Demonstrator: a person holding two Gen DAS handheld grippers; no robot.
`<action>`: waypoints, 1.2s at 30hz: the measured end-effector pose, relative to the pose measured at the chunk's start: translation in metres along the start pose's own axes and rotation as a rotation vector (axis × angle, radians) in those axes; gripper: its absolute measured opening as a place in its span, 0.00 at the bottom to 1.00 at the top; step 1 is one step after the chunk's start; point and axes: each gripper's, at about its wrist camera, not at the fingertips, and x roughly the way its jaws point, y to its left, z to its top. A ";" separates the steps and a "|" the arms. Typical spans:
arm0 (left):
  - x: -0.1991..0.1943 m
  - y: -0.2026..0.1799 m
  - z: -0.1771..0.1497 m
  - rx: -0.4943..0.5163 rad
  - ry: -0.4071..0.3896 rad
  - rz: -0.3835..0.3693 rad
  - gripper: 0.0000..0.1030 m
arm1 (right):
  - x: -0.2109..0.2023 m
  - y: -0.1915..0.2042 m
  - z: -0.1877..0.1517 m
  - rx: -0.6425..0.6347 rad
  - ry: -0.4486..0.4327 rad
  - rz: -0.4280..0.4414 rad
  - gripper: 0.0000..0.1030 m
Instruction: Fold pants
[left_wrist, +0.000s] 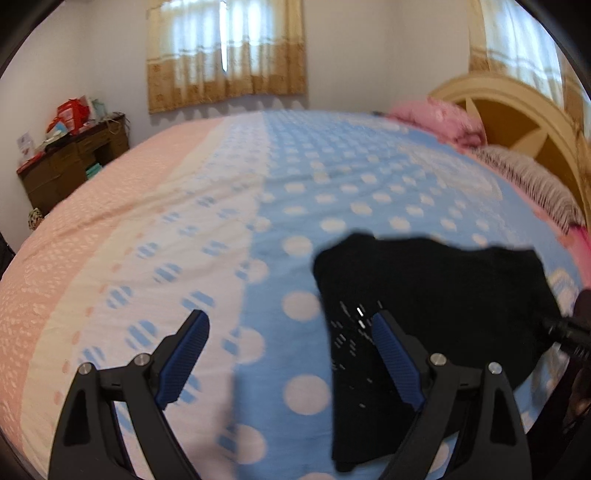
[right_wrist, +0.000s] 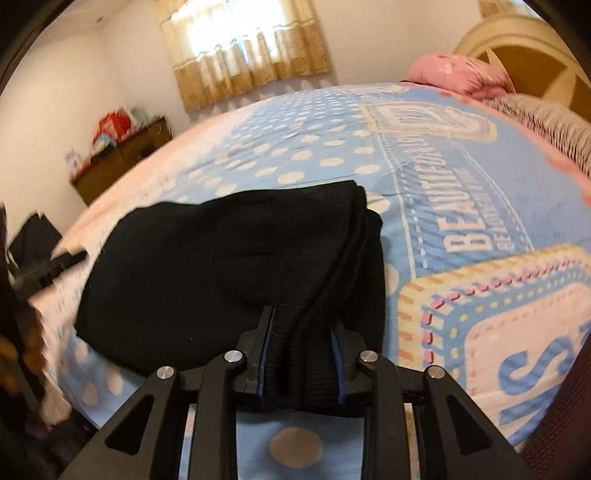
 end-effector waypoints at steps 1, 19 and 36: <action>0.005 -0.005 -0.004 0.013 0.020 0.003 0.89 | 0.000 -0.002 0.000 0.008 0.003 0.005 0.32; 0.004 -0.030 0.010 0.056 0.038 0.007 0.95 | -0.035 -0.018 0.016 0.217 -0.122 0.027 0.41; 0.024 -0.035 0.005 -0.005 0.144 0.018 0.97 | -0.005 -0.020 0.002 0.237 -0.051 -0.007 0.55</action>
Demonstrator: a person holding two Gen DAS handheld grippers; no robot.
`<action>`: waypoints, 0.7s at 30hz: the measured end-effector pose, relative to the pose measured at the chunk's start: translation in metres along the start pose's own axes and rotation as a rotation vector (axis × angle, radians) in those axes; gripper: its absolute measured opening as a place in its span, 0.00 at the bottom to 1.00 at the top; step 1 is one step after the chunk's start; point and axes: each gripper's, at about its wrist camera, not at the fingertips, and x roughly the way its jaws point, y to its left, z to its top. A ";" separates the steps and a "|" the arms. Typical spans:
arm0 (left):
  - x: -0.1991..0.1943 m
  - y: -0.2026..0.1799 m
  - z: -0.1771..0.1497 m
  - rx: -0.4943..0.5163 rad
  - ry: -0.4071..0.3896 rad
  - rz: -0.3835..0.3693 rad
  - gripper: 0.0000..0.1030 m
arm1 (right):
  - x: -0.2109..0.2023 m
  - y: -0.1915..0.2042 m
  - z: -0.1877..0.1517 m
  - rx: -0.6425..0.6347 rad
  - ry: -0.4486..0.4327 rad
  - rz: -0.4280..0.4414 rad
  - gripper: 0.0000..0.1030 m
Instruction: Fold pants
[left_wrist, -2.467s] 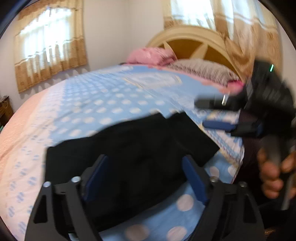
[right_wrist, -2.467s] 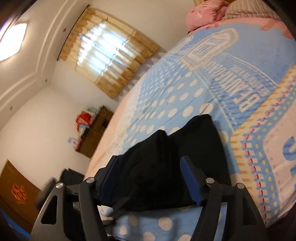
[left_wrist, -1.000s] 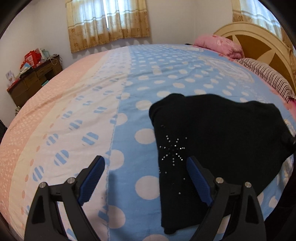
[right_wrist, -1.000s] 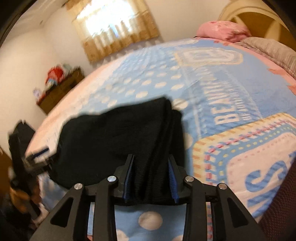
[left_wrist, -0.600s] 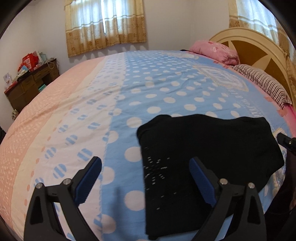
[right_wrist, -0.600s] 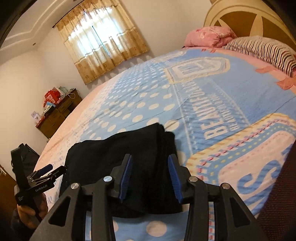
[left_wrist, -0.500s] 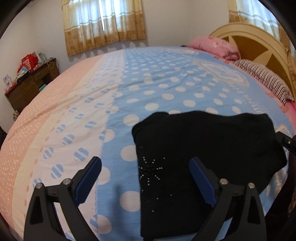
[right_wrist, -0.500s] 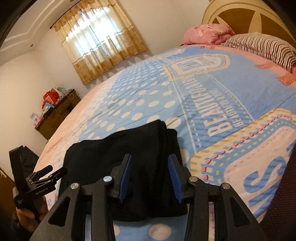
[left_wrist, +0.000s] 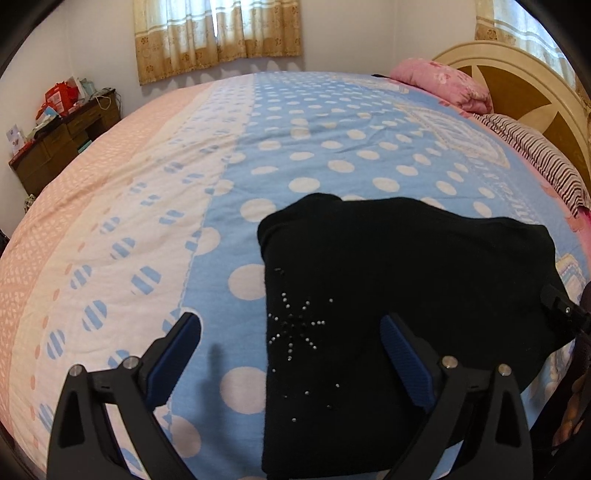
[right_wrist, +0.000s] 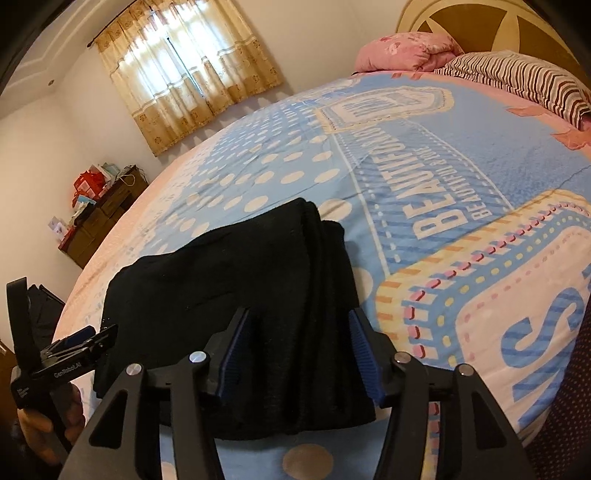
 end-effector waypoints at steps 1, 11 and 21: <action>-0.002 0.001 0.001 -0.005 0.001 -0.003 0.97 | -0.001 0.000 0.000 0.007 0.002 0.007 0.55; -0.009 -0.007 0.003 0.033 -0.026 -0.021 0.97 | -0.020 -0.003 0.003 0.018 -0.060 0.005 0.55; -0.018 0.047 -0.002 -0.085 -0.046 0.022 0.97 | -0.052 0.012 0.001 -0.047 -0.124 0.060 0.54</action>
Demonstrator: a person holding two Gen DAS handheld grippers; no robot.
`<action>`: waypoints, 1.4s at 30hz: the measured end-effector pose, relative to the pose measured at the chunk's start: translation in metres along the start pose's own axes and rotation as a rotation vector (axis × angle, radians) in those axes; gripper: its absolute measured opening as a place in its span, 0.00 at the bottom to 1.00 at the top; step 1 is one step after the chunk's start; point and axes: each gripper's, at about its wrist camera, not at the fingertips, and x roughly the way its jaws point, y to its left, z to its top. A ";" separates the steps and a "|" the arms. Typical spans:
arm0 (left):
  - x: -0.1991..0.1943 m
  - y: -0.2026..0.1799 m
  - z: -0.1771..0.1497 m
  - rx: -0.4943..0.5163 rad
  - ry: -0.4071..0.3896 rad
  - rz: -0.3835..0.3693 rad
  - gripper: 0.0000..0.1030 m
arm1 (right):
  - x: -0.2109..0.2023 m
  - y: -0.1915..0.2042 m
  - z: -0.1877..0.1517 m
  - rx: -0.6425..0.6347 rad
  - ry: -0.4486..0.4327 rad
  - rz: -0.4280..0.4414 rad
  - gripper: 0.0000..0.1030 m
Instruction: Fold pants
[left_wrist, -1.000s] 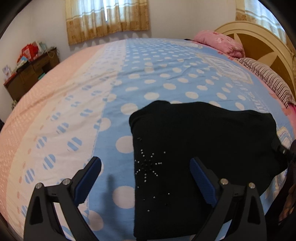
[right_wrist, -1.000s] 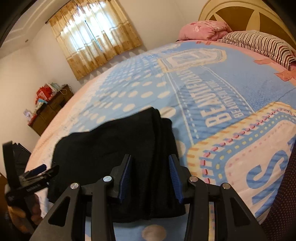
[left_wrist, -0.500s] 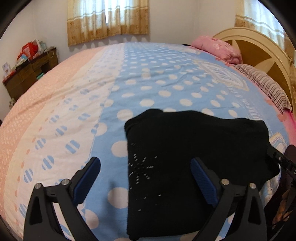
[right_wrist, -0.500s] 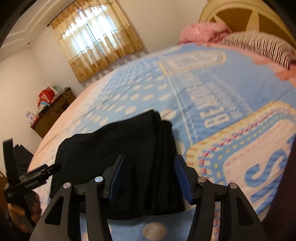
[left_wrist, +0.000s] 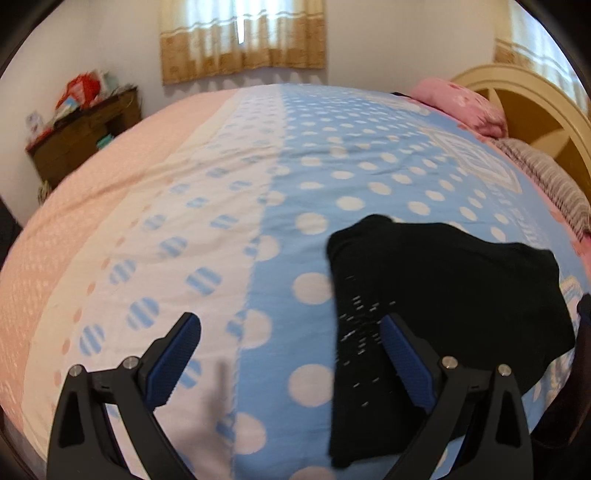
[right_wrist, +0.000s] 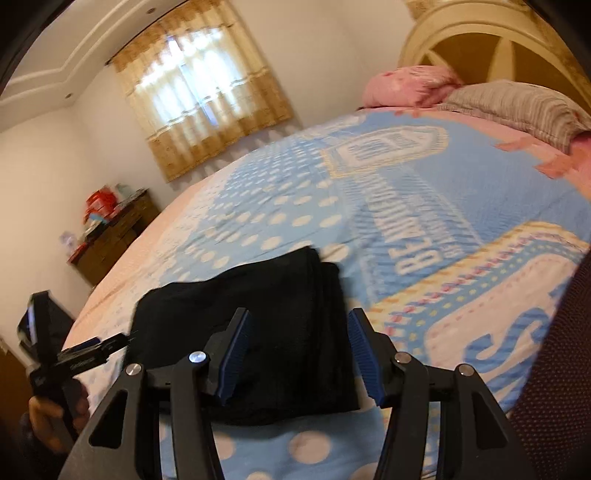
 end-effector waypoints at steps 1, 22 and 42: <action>-0.001 0.004 -0.003 -0.024 0.004 -0.016 0.97 | 0.001 0.006 0.001 -0.014 0.009 0.027 0.54; 0.004 -0.019 -0.044 -0.013 0.030 -0.193 0.33 | 0.220 0.226 0.004 -0.474 0.535 0.338 0.23; -0.014 -0.001 -0.013 0.033 -0.066 -0.151 0.90 | 0.039 0.026 0.049 0.029 0.011 0.106 0.70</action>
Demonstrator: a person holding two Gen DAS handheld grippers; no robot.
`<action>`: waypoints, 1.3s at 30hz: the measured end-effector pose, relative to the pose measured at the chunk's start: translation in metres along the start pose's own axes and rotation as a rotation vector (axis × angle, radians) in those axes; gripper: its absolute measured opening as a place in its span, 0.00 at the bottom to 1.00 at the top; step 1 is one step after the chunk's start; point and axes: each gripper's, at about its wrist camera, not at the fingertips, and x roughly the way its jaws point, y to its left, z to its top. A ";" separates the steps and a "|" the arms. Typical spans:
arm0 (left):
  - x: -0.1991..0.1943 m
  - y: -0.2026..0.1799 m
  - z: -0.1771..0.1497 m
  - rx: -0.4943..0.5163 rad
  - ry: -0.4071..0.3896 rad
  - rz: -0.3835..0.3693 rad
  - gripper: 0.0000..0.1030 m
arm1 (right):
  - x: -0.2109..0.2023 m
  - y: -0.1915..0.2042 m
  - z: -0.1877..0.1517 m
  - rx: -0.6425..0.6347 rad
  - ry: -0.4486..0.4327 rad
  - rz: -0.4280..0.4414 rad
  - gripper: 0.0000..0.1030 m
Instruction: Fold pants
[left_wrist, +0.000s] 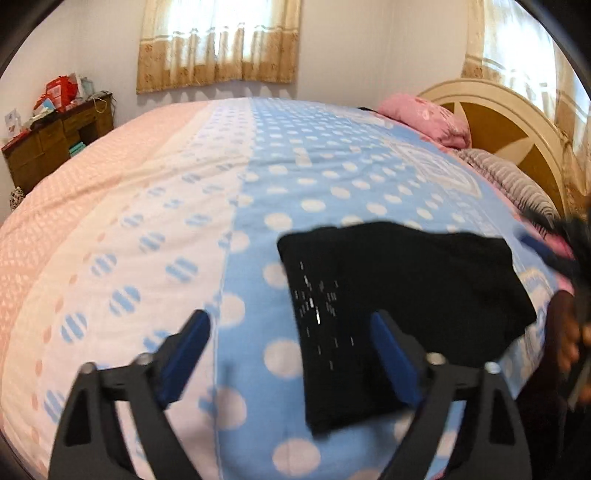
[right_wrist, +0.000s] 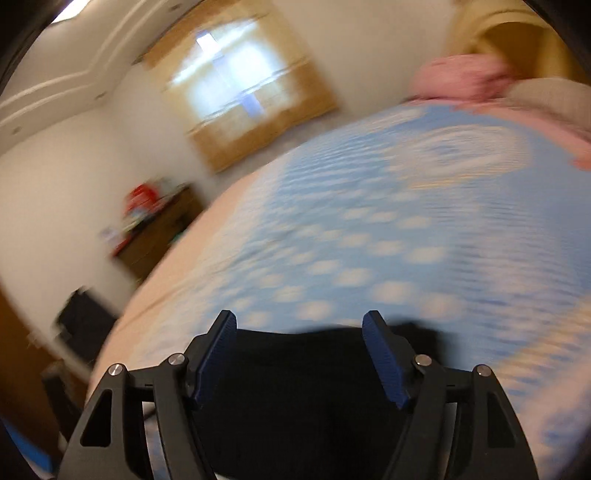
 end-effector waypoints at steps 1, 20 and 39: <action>0.006 -0.002 0.005 0.000 0.008 -0.003 0.90 | -0.012 -0.016 -0.005 0.032 -0.007 -0.048 0.70; 0.043 -0.026 -0.005 -0.046 0.145 0.017 0.95 | 0.009 -0.033 -0.079 0.020 0.143 -0.153 0.70; 0.043 -0.027 -0.006 -0.070 0.168 0.029 0.95 | 0.016 -0.014 -0.087 -0.073 0.142 -0.232 0.42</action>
